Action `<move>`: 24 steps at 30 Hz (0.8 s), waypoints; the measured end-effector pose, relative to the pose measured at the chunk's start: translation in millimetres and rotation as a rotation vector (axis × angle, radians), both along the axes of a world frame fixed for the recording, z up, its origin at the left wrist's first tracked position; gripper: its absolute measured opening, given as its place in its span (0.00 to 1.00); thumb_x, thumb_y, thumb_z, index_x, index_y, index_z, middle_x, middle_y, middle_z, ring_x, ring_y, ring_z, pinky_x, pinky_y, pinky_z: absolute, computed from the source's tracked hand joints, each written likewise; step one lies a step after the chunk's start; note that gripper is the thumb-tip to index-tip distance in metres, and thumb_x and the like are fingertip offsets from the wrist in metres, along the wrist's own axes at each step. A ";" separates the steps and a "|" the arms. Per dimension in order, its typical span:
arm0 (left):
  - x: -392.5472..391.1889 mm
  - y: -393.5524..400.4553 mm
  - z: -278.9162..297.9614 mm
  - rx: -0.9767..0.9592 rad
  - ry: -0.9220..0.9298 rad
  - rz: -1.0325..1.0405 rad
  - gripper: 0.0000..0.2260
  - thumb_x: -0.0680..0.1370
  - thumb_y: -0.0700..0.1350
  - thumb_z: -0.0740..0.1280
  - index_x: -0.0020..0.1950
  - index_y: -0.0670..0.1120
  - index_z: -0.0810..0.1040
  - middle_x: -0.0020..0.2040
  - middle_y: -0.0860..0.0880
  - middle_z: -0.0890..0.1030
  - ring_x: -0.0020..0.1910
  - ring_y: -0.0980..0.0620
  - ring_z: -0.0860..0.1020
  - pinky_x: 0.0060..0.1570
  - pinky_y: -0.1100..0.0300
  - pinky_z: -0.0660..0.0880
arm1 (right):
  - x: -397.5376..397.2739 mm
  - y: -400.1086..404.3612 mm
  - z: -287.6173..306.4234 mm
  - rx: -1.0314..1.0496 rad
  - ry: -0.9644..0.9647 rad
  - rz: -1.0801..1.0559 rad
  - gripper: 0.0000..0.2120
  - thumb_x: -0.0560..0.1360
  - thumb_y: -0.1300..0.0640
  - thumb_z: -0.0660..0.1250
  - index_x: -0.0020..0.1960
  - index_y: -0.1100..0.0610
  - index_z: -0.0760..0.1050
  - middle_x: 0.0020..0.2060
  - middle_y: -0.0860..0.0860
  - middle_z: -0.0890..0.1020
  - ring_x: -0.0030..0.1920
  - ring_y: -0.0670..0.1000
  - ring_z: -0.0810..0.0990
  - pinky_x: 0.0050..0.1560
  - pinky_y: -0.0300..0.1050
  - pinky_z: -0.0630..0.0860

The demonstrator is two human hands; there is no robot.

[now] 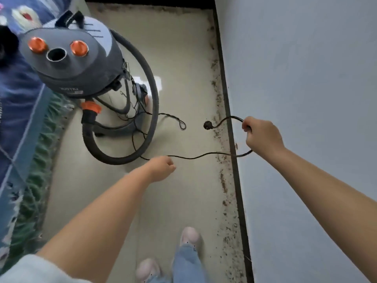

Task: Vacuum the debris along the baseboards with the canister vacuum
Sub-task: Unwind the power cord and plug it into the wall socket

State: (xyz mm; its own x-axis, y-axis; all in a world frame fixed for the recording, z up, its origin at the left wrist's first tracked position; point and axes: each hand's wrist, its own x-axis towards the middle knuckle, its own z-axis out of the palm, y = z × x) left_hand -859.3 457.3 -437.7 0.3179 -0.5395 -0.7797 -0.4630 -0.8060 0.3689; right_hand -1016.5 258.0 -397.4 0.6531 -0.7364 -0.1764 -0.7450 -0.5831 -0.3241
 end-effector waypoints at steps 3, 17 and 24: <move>7.4 -44.4 36.1 -0.090 -0.055 0.024 0.15 0.82 0.46 0.55 0.63 0.40 0.73 0.60 0.42 0.75 0.62 0.44 0.72 0.56 0.59 0.68 | -8.2 -37.4 30.9 -0.053 -0.193 -0.038 0.11 0.75 0.70 0.56 0.51 0.65 0.76 0.43 0.61 0.81 0.44 0.62 0.79 0.44 0.50 0.73; 87.7 -209.8 151.8 -0.419 0.371 0.806 0.18 0.82 0.48 0.55 0.65 0.37 0.68 0.43 0.45 0.75 0.38 0.50 0.75 0.40 0.58 0.74 | 68.2 -121.7 149.4 0.275 -0.735 -0.112 0.17 0.77 0.71 0.57 0.39 0.51 0.71 0.41 0.46 0.80 0.31 0.42 0.80 0.39 0.40 0.78; 195.2 -274.8 161.8 -0.446 0.789 1.062 0.22 0.83 0.47 0.56 0.73 0.40 0.57 0.67 0.32 0.69 0.63 0.37 0.73 0.53 0.50 0.73 | 170.0 -179.7 181.1 0.457 -0.779 -0.035 0.14 0.78 0.71 0.57 0.40 0.56 0.72 0.42 0.49 0.81 0.33 0.45 0.80 0.38 0.35 0.76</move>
State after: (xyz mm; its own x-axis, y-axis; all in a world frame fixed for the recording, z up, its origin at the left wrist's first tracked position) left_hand -664.1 182.4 -275.9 0.2894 -0.5677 -0.7707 0.7360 -0.3827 0.5583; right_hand -846.5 78.3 -216.3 0.6885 -0.7248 0.0264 -0.2321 -0.2547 -0.9387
